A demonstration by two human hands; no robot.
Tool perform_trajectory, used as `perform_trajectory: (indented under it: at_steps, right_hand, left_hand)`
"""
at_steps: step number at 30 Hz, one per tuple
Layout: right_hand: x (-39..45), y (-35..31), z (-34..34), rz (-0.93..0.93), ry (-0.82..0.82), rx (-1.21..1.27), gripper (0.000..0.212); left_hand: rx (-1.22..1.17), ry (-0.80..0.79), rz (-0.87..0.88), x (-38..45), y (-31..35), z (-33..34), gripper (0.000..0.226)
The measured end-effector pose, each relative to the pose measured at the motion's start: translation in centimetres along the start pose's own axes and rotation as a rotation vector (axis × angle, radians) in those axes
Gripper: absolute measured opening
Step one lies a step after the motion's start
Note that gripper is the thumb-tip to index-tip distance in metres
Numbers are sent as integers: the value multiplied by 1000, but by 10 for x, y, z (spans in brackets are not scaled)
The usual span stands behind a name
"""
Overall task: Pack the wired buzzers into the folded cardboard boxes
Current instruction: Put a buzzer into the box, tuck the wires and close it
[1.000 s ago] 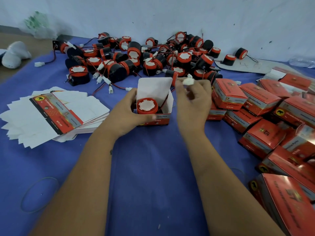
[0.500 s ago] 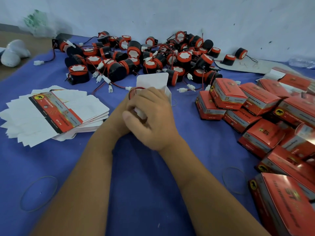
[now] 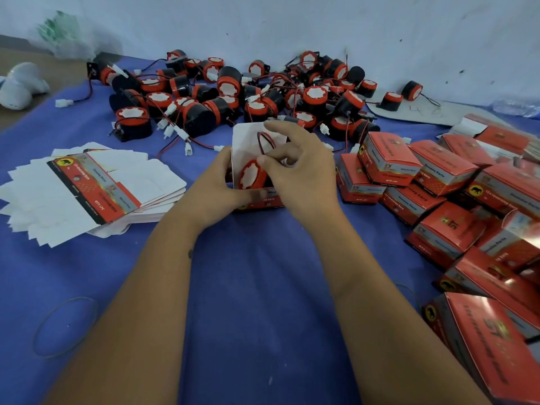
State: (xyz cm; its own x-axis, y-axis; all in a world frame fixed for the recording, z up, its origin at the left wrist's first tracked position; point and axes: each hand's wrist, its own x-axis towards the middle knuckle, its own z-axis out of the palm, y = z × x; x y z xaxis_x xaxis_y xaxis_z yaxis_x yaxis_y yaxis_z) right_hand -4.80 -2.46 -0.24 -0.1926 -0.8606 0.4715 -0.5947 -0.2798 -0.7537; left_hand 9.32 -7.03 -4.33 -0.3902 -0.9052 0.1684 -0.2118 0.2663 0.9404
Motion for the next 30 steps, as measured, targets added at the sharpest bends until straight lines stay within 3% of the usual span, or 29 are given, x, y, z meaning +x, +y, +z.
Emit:
perform_trajectory:
  at_steps: [6, 8, 12, 16, 18, 22, 27, 30]
  right_hand:
    - [4, 1, -15, -207, -71, -470, 25]
    - [3, -2, -13, -177, -120, -555, 22]
    - [4, -8, -1, -96, -136, -766, 44]
    - [10, -11, 3, 22, -145, -628, 28]
    - [9, -10, 4, 25, -179, -673, 22]
    - [2, -5, 4, -19, -275, -770, 31]
    - [9, -15, -4, 200, -344, -300, 35]
    - [17, -19, -15, 214, -336, -250, 22]
  left_hand:
    - [21, 69, 42, -2, 2, 5, 62]
    - [29, 86, 59, -3, 4, 6, 61]
    - [32, 81, 79, -4, 4, 7, 57]
    - [38, 86, 100, -5, 4, 6, 56]
    - [45, 79, 94, -5, 4, 4, 53]
    - [-195, 82, 1, -2, 4, 6, 26]
    - [-105, 186, -1, 0, 3, 19, 20]
    - [-115, 184, -20, 2, 2, 19, 25]
